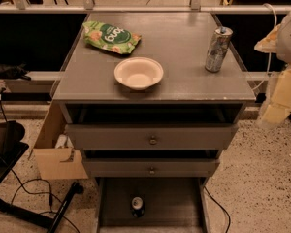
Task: Pick pepsi can from bottom drawer and place on counter
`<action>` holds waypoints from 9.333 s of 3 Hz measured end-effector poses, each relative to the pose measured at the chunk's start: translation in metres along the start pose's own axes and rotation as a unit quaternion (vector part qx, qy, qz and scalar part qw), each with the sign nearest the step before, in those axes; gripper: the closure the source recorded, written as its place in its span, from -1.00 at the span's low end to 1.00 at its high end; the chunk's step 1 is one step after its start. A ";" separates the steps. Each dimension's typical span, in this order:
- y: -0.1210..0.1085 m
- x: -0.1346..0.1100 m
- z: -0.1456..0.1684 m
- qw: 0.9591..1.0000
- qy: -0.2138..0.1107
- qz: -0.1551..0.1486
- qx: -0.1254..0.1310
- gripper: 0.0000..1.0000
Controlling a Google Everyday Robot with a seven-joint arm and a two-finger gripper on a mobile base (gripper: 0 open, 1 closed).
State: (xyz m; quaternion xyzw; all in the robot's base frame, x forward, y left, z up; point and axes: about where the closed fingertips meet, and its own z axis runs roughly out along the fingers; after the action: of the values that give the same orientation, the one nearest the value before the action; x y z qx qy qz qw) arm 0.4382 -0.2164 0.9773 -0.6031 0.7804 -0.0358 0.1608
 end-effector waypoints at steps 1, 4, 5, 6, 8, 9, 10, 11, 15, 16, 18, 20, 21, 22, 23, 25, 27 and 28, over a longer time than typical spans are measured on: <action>0.000 0.000 0.000 1.000 0.000 0.000 0.000 -1.00; 0.018 0.026 0.121 0.982 -0.183 0.041 -0.023 -1.00; 0.060 0.047 0.189 0.962 -0.259 0.081 -0.027 -1.00; 0.095 0.093 0.259 0.940 -0.315 0.133 -0.019 -1.00; 0.121 0.124 0.343 0.914 -0.370 0.158 -0.042 -1.00; 0.121 0.124 0.344 0.914 -0.370 0.158 -0.042 -1.00; 0.116 0.118 0.379 0.907 -0.395 0.140 -0.043 -1.00; 0.096 0.099 0.472 0.896 -0.439 0.061 -0.016 -1.00; 0.126 0.082 0.613 0.873 -0.484 0.025 -0.049 -1.00; 0.142 0.057 0.653 0.853 -0.515 0.020 -0.085 -1.00; 0.189 0.012 0.725 0.797 -0.587 0.034 -0.135 -1.00; 0.194 -0.041 0.766 0.809 -0.574 0.069 -0.106 -1.00; 0.193 -0.056 0.781 0.829 -0.546 0.074 -0.091 -1.00; 0.204 -0.077 0.797 0.842 -0.527 0.068 -0.091 -1.00; 0.212 -0.089 0.803 0.841 -0.527 0.067 -0.103 -1.00; 0.212 -0.089 0.803 0.841 -0.527 0.067 -0.103 0.00; 0.212 -0.084 0.783 0.840 -0.530 0.070 -0.093 0.93; 0.189 -0.050 0.722 0.843 -0.526 0.095 -0.067 1.00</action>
Offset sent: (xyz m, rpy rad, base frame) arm 0.0199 0.0097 -0.0110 0.0448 -0.0137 0.0126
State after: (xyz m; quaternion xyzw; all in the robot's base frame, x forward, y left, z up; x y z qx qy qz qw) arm 0.4862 -0.0177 0.2582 -0.4634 0.6328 0.3543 0.5091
